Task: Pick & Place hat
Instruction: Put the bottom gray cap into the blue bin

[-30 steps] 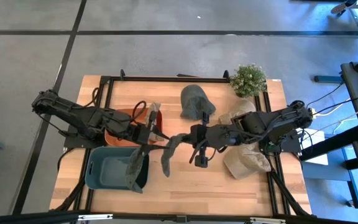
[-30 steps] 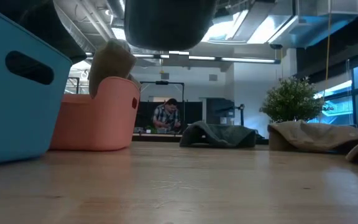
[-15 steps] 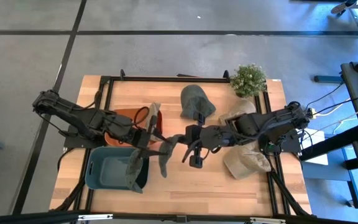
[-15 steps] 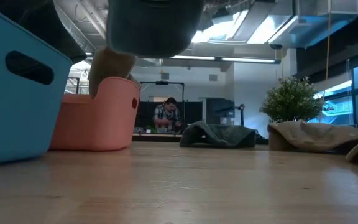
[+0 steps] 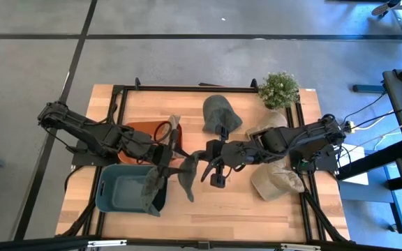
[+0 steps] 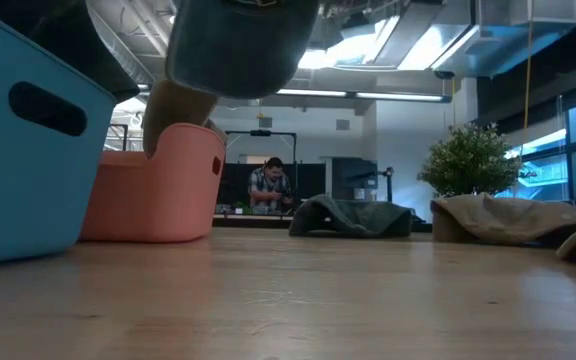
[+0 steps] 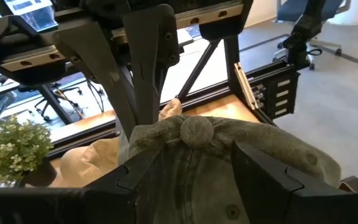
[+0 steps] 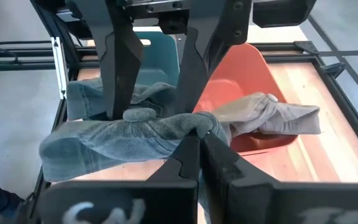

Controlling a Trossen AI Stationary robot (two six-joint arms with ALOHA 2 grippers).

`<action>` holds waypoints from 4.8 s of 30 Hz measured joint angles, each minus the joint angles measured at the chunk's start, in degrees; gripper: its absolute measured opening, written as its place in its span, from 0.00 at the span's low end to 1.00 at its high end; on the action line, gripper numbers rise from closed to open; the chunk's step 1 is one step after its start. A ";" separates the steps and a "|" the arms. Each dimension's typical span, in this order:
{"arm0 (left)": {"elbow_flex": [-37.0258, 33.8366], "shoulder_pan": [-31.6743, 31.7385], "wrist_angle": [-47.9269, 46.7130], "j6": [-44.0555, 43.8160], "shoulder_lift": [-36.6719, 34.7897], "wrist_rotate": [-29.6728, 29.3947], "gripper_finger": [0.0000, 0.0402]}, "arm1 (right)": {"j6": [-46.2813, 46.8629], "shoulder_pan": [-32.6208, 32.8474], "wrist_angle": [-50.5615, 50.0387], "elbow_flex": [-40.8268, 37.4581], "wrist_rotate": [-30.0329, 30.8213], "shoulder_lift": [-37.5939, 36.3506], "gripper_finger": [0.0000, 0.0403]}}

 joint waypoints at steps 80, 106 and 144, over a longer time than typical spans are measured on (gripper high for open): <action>-0.07 0.15 4.18 11.93 -2.41 0.77 0.02 | -0.33 -0.93 1.64 0.11 -2.90 -0.22 0.38; 12.91 -15.69 -21.81 -8.74 -17.46 0.14 0.01 | 9.12 -1.02 -10.78 0.02 11.98 -2.97 0.55; -19.18 -44.21 -22.20 -28.52 -23.65 -30.90 0.02 | 13.68 -5.84 -9.79 -0.40 12.01 -2.97 0.55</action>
